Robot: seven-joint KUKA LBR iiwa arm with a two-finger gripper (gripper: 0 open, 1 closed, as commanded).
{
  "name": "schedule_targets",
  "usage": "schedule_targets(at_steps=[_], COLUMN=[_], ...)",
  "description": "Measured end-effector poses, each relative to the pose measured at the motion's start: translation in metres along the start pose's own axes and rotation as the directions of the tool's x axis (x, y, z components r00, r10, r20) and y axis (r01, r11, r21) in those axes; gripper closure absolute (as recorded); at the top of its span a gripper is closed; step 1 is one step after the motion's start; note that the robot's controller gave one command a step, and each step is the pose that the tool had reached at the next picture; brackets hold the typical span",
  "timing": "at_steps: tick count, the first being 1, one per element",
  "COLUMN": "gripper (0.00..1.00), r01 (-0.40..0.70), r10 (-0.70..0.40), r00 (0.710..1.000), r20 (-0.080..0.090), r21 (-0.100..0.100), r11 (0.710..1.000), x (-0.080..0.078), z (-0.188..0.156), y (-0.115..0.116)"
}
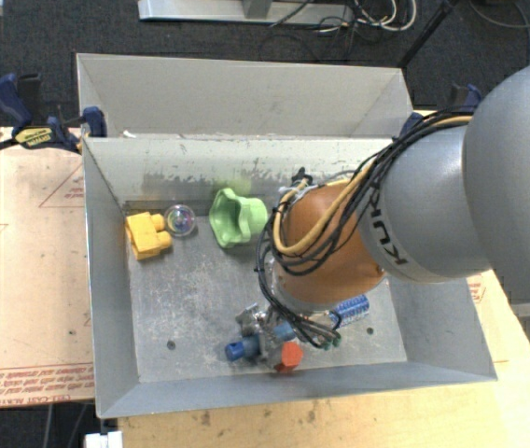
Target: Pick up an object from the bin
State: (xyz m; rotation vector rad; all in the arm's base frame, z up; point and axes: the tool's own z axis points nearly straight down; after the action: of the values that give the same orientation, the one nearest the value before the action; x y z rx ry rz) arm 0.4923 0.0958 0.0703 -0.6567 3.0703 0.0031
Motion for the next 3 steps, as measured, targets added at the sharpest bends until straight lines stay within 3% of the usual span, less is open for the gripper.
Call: schedule_targets(at_steps=[1, 2, 3], gripper=[1.00, 1.00, 1.00], r01=[-0.036, 0.329, 0.326], r10=[0.036, -0.329, -0.326], r00=[0.999, 0.944, 0.945], r20=[0.007, -0.003, 0.008], r21=[0.004, 0.000, 0.006], r11=[0.999, 0.944, 0.945], x=[0.006, 0.009, 0.008], z=[-0.119, -0.025, -0.163], y=[-0.016, -0.036, -0.016])
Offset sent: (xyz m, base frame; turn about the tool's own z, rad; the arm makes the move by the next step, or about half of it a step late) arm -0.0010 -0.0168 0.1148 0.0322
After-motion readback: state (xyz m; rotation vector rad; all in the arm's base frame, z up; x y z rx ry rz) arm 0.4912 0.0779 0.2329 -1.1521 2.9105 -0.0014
